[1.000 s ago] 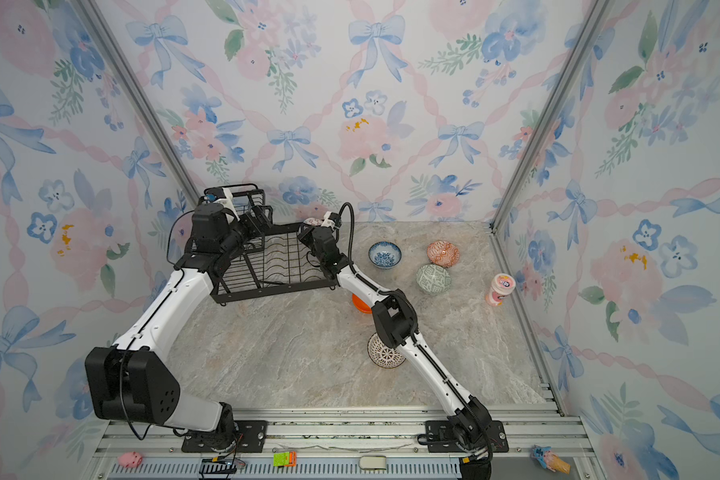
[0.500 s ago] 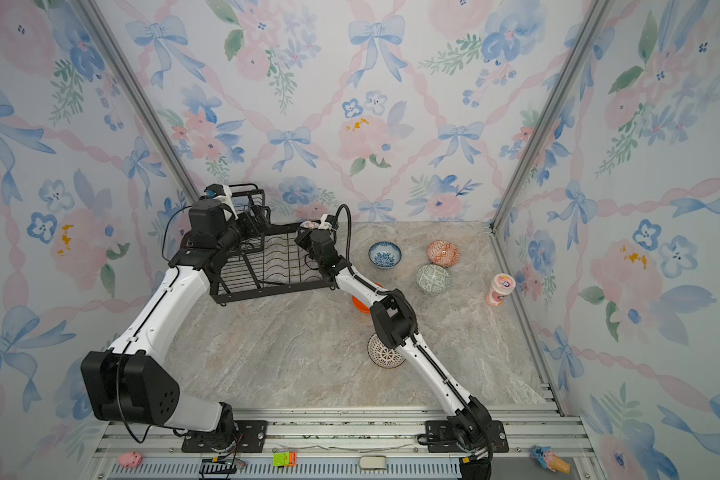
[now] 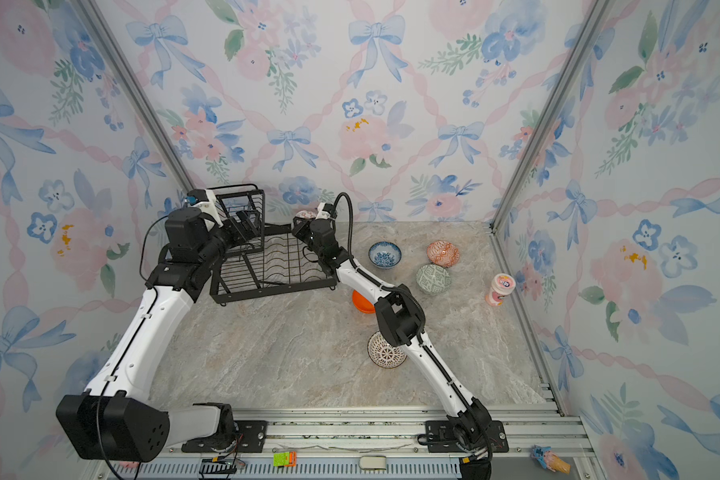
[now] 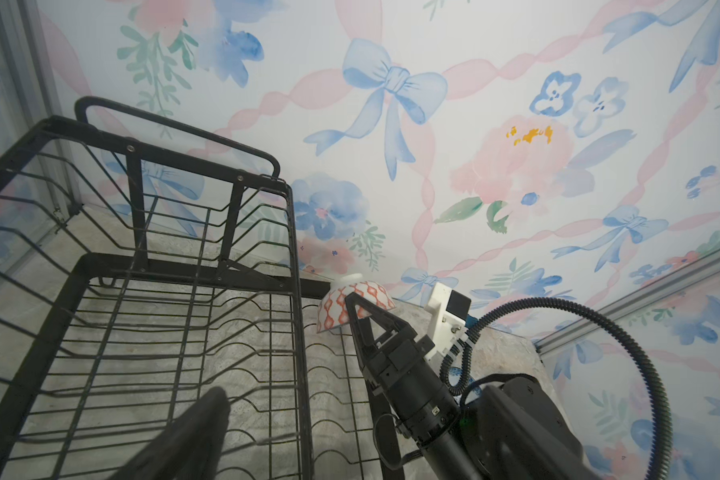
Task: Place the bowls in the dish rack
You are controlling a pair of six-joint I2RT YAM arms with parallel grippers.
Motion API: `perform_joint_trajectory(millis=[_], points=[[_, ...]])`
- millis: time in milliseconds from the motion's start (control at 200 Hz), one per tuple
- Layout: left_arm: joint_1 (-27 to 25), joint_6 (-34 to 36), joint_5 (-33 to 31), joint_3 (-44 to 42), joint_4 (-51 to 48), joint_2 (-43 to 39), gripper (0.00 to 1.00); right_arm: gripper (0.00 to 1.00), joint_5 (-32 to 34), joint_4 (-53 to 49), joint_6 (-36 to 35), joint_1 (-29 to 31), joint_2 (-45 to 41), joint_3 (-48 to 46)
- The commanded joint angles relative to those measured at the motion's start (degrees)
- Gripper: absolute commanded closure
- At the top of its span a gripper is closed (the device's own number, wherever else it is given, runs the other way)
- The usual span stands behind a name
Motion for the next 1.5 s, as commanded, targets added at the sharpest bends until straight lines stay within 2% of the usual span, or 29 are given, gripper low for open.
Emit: perform_joint_trajectory(millis=[0,160,270,370,575,645,750,835,915,1035,1160,1355,1495], points=[[0.11,-4.53,2.31,-5.69,0.17,-4.91,0.07,1.00,-0.87,2.21,-2.22,0.71,-5.86,-0.33],[-0.06,-7.64,5.24,-18.07,2.14,-10.65,0.13,1.00,-1.32,2.23,-1.83,0.58,-8.71,-3.82],[-0.42,-8.82,3.69,-28.10,6.61,-15.29,0.17,1.00,-1.29,3.75,-0.76,0.19,-10.70,-7.10],[-2.16,-8.73,-1.02,-35.62,10.36,-18.03,0.21,1.00,-1.75,4.26,0.36,-0.15,-11.39,-7.95],[-10.06,-5.50,-16.03,-41.56,17.61,-17.60,0.21,1.00,-2.63,3.06,-0.36,-0.29,-12.26,-6.99],[-11.59,-5.75,-19.13,-43.23,21.61,-16.38,0.23,1.00,-2.89,3.01,-0.05,-0.56,-12.61,-7.03],[-15.00,-1.44,-25.99,-44.70,28.24,-13.28,0.25,1.00,-3.64,3.27,0.88,-1.11,-12.81,-7.38],[-15.78,0.91,-29.08,-45.83,33.10,-11.38,0.26,1.00,-4.36,3.46,1.35,-1.45,-13.01,-8.08],[-15.93,3.32,-29.99,-47.63,39.36,-9.69,0.28,1.00,-4.63,4.30,1.88,-1.87,-13.48,-9.34],[-15.97,6.80,-32.68,-47.65,42.70,-6.34,0.31,1.00,-5.35,5.42,2.83,-2.49,-14.18,-11.02],[-15.89,8.68,-32.76,-48.75,47.54,-3.87,0.33,1.00,-5.45,6.35,2.71,-2.93,-15.28,-13.00],[-15.64,12.04,-34.90,-45.83,49.32,1.98,0.37,1.00,-5.94,6.89,3.49,-3.13,-15.34,-13.56],[-15.55,14.22,-33.93,-43.84,50.94,4.71,0.45,1.00,-5.82,7.21,3.64,-3.21,-15.43,-14.00]])
